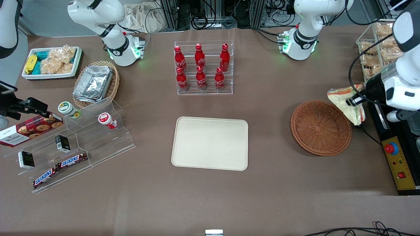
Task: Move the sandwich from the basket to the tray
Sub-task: 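Lift the sandwich and carry it with the left gripper to the tray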
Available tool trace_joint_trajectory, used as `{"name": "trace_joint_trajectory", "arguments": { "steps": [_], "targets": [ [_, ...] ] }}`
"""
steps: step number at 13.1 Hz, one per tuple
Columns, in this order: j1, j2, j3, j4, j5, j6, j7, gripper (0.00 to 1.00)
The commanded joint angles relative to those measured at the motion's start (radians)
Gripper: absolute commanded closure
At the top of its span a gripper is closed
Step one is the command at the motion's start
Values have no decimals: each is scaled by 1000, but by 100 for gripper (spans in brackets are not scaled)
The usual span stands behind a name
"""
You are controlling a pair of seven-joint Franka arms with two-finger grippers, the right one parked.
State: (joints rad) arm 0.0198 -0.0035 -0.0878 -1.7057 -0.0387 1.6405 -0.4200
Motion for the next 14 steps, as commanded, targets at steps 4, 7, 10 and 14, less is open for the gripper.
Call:
{"name": "trace_joint_trajectory", "arguments": {
  "steps": [4,7,10,14],
  "targets": [
    [-3,123,-240,34,11,22,135,100],
    [-47,233,-329,55,49,161,60,100],
    [-136,348,-329,49,71,327,-109,100],
    [-219,549,-326,104,164,496,-166,100]
  ]
}}
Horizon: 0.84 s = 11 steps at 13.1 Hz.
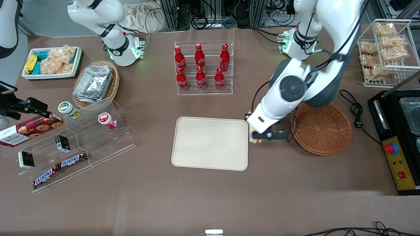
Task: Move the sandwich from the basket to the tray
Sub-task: 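Lift the sandwich and carry it with the left gripper to the tray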
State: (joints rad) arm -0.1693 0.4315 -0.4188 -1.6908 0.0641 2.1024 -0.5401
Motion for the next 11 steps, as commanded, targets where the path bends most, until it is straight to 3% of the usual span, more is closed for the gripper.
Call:
{"name": "trace_joint_trajectory", "arguments": {
  "steps": [1,6,10,11],
  "targets": [
    [-41,165,5,115,98,66,-84,100],
    [-82,286,5,122,279,174,-236,100],
    [-81,288,5,117,280,174,-241,72],
    [-82,288,5,114,280,174,-242,41]
  ]
}}
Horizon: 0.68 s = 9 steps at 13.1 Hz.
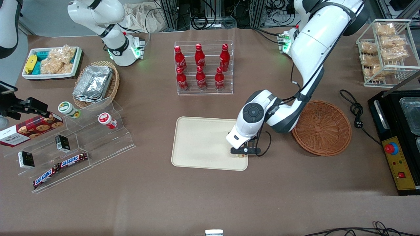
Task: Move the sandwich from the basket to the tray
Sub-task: 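Lower the sandwich onto the cream tray and open the left gripper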
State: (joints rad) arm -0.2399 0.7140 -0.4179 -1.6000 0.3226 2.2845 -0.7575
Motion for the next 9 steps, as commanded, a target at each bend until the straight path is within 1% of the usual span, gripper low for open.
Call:
{"name": "trace_joint_trajectory", "arguments": {
  "steps": [1,2,5,7,9],
  "targets": [
    [-12,4,4,17,23,-11,-25,7],
    [-10,-1,4,15,16,-17,-28,1],
    [-1,-43,4,22,7,-66,-23,1],
    [25,-105,-1,26,-6,-161,-20,1],
    [54,-200,-1,35,-104,-285,-5,1]
  ]
}}
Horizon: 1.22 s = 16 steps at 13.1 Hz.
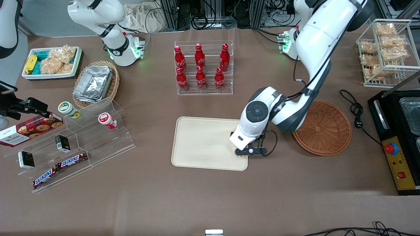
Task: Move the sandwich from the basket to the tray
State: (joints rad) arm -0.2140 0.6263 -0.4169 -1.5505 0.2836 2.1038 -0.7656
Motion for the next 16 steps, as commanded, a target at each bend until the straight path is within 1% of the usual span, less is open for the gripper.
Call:
{"name": "trace_joint_trajectory", "arguments": {
  "steps": [1,3,6,8,10,11,12,14,16],
  "targets": [
    [50,-161,-2,-14,-86,-161,29,1],
    [100,-252,-2,-16,-98,-276,189,2],
    [203,-368,-2,-19,-159,-405,388,2],
    [274,-437,3,-5,-178,-497,422,1],
    [347,-471,1,15,-181,-548,430,1],
    [361,-479,3,36,-175,-570,452,1],
    [364,-481,9,47,-164,-602,519,1],
    [363,-506,90,50,-172,-628,682,1],
    [363,-517,147,53,-181,-648,762,1]
  ]
}}
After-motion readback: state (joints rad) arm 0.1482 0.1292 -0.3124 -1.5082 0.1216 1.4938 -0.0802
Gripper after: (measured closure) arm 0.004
